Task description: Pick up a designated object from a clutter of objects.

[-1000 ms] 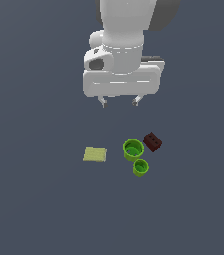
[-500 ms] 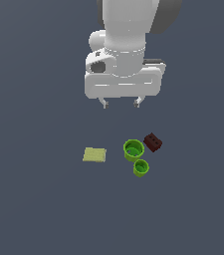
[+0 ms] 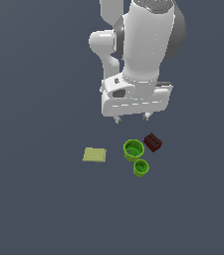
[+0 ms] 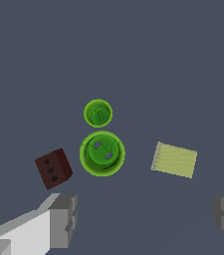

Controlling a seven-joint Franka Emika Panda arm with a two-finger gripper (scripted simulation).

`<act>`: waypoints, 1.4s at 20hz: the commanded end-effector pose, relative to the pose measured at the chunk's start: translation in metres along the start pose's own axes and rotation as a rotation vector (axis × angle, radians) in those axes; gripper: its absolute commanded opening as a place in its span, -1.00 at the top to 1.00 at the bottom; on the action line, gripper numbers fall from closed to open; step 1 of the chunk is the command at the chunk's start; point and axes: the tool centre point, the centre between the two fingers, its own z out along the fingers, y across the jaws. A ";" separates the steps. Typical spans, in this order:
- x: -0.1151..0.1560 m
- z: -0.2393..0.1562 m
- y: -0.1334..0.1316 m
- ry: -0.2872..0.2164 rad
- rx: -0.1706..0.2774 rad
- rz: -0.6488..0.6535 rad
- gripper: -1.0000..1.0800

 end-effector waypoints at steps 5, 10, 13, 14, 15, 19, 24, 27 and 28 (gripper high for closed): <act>-0.002 0.070 -0.051 -0.015 -0.008 -0.137 -0.92; -0.014 0.126 -0.096 -0.026 -0.003 -0.255 -0.92; -0.024 0.151 -0.118 -0.031 0.004 -0.311 -0.92; -0.027 0.159 -0.124 -0.033 0.006 -0.327 -0.92; -0.031 0.165 -0.129 -0.034 0.009 -0.342 -0.92; -0.041 0.186 -0.147 -0.038 0.018 -0.388 -0.92; -0.049 0.198 -0.158 -0.040 0.025 -0.417 -0.92; -0.049 0.198 -0.158 -0.042 0.024 -0.416 -0.92; -0.049 0.198 -0.158 -0.042 0.024 -0.416 -0.92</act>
